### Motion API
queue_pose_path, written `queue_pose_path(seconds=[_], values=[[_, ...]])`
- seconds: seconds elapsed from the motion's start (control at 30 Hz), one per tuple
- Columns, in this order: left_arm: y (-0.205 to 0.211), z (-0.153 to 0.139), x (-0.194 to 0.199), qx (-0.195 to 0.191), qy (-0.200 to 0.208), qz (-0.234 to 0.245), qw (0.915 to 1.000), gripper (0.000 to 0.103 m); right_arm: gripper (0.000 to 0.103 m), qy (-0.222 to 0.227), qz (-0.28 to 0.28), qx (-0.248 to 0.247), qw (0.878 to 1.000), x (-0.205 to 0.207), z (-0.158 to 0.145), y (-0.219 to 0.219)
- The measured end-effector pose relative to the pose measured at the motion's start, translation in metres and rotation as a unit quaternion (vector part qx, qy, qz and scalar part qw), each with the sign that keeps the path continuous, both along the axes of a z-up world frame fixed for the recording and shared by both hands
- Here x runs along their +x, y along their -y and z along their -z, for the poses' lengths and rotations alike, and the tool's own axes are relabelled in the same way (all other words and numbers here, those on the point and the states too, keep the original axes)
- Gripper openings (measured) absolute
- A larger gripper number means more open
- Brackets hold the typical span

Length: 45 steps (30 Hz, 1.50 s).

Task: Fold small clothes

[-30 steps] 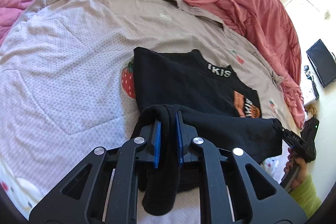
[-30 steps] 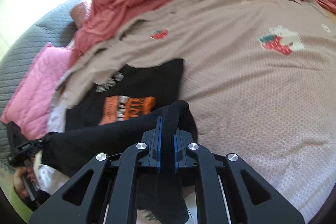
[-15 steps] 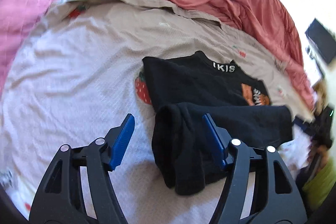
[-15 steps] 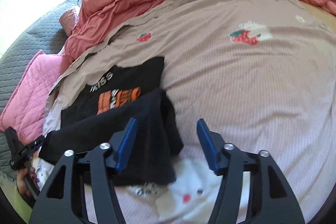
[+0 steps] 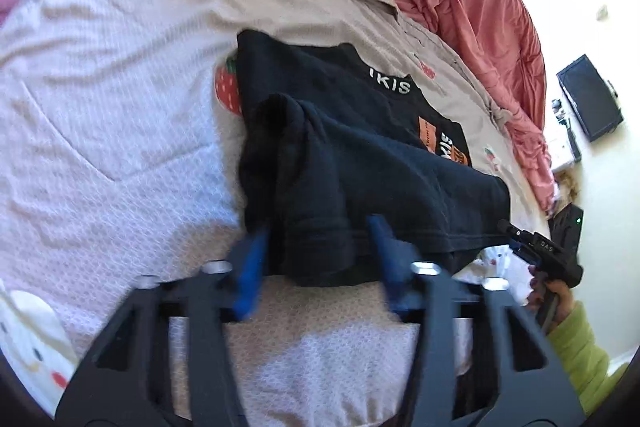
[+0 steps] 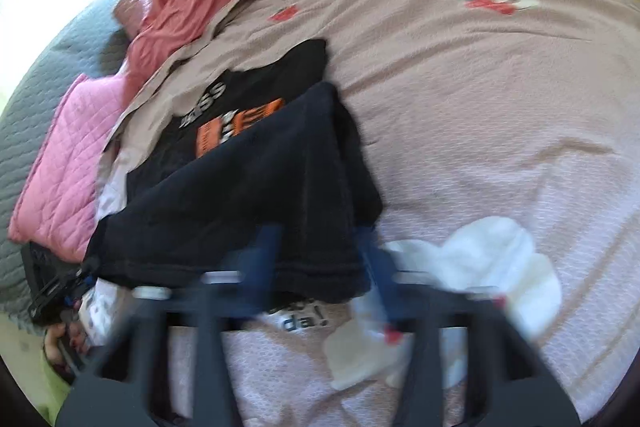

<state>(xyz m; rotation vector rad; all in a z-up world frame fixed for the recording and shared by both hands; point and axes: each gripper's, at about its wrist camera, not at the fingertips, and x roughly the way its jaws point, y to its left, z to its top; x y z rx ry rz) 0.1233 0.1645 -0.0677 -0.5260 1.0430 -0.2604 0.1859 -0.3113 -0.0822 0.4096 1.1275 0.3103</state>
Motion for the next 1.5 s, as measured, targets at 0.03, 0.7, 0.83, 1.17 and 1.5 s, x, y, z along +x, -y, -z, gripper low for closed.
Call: queue_pose_path(seconds=[0.03,0.7,0.83,1.17,1.5], values=[[-0.002,-0.002,0.001,-0.008,0.001,-0.002,1.0000,0.014,0.009,0.002,-0.006,-0.001,1.000,0.001,-0.002,-0.002],[-0.038,-0.003,0.089,-0.074,0.036,-0.083,0.9931,0.005,0.010,0.038,0.059,0.043,0.997,0.121,-0.032,-0.007],[-0.046,0.017,0.097,-0.059,0.032,-0.079,0.9946,0.016,0.047,0.043,0.075,0.006,0.996,0.128,-0.025,-0.008],[-0.060,-0.013,0.093,-0.004,0.072,-0.090,0.9933,0.038,0.063,0.143,-0.068,-0.126,0.979,0.046,-0.056,-0.082],[-0.018,-0.046,0.080,0.064,0.117,-0.014,0.9910,0.062,0.064,0.091,-0.221,-0.183,0.954,0.033,-0.001,-0.205]])
